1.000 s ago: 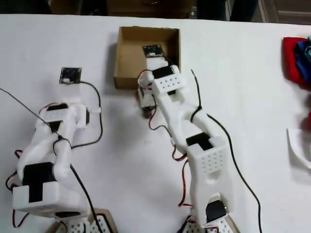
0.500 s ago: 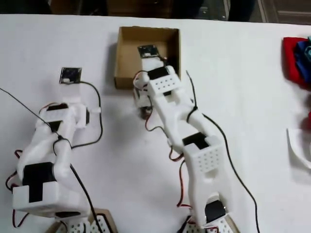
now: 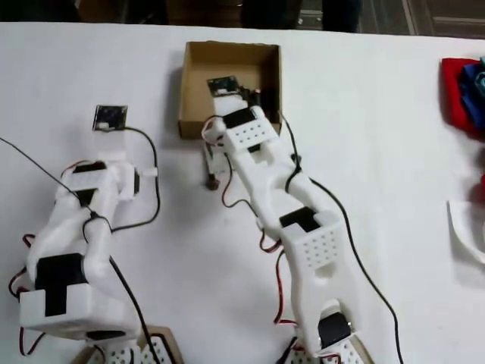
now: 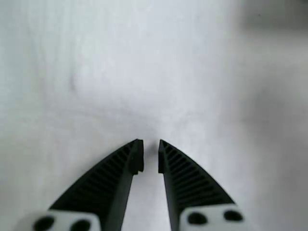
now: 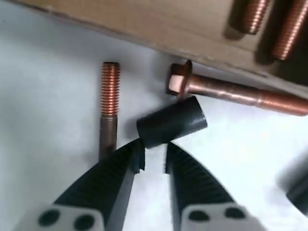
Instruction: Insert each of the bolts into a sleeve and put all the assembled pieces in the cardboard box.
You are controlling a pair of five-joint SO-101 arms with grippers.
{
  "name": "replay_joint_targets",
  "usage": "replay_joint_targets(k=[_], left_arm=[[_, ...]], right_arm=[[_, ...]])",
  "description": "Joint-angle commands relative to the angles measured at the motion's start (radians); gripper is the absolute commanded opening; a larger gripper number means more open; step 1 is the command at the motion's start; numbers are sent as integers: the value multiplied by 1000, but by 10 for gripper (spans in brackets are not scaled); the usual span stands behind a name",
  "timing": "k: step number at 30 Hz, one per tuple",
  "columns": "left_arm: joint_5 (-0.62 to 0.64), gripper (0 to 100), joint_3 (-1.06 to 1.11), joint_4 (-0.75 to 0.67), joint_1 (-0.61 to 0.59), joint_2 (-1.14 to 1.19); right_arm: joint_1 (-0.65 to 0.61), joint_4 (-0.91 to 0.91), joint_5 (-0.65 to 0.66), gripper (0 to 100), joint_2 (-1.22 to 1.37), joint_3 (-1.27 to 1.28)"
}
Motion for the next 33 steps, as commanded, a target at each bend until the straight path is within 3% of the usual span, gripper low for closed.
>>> replay_joint_targets(k=[1,14,22,28,33], left_arm=[[3,76,-42,2,-8,-5],[3,76,-42,2,-8,-5],[3,76,-42,2,-8,-5],[3,76,-42,2,-8,-5],[3,76,-42,2,-8,-5]], right_arm=[[39,-5,-2,21,-7,-21],[65,266,198,22,-96,-75],[64,96,269,39,-125,-71],[59,50,275,215,-125,-69],[59,47,236,166,-124,-66]])
